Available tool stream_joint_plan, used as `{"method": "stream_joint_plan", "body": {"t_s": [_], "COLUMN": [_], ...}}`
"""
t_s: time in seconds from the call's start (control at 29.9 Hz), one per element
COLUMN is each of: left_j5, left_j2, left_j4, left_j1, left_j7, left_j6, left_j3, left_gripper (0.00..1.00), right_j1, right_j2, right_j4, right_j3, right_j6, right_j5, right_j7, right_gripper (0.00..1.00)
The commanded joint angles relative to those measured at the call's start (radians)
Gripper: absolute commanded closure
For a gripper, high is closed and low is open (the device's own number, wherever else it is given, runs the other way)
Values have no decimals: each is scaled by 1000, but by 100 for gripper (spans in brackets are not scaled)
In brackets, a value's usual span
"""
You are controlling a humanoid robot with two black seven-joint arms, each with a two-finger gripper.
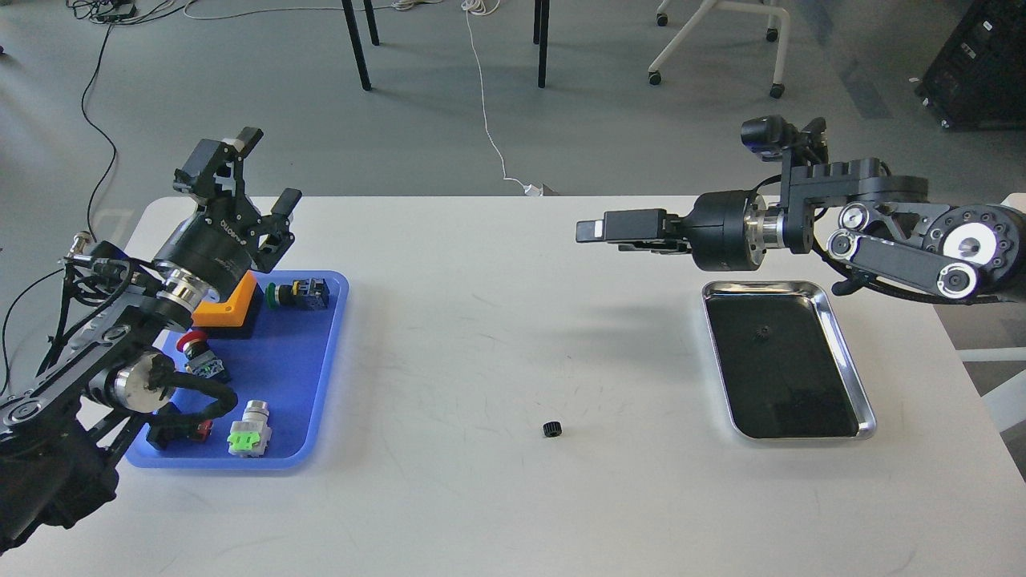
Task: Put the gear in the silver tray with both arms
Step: 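Withdraw the left gripper and reach the right gripper toward the gear, then close the right gripper on the black gear and lift it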
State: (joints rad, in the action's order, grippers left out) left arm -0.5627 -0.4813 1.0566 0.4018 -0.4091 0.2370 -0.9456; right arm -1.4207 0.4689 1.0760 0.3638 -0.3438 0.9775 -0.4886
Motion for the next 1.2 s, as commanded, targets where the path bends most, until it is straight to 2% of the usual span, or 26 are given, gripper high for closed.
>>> {"method": "stream_joint_plan", "body": {"t_s": [0.0,0.27,0.47,0.77,1.17], "left_j5": [0,-2,-2,-6,-9], "left_j2": [0,0,0,0,15], "left_j4": [5,26,37,63,65], "left_j1": [-12,-20,-20,-31,-35], "left_j7": [0,0,0,1,3], "left_j6": [-2,-5,-4,-5,-5], "left_j3": [-9,-12,-12,-12,-12], "left_gripper": [2,2,2,2,2], "right_j1": [-86,-133,-135,-135,-110], "right_j2": [-64,-252,-377,-423,-469], "right_j4": [45,56,47,47,9], "right_j3": [102,225,357,454,541], "right_j6": [3,20,137,255,361], "right_j5": [165,305,308,386,388], "right_j7": [0,0,0,0,0], "right_gripper": [2,3,5,6,17]}}
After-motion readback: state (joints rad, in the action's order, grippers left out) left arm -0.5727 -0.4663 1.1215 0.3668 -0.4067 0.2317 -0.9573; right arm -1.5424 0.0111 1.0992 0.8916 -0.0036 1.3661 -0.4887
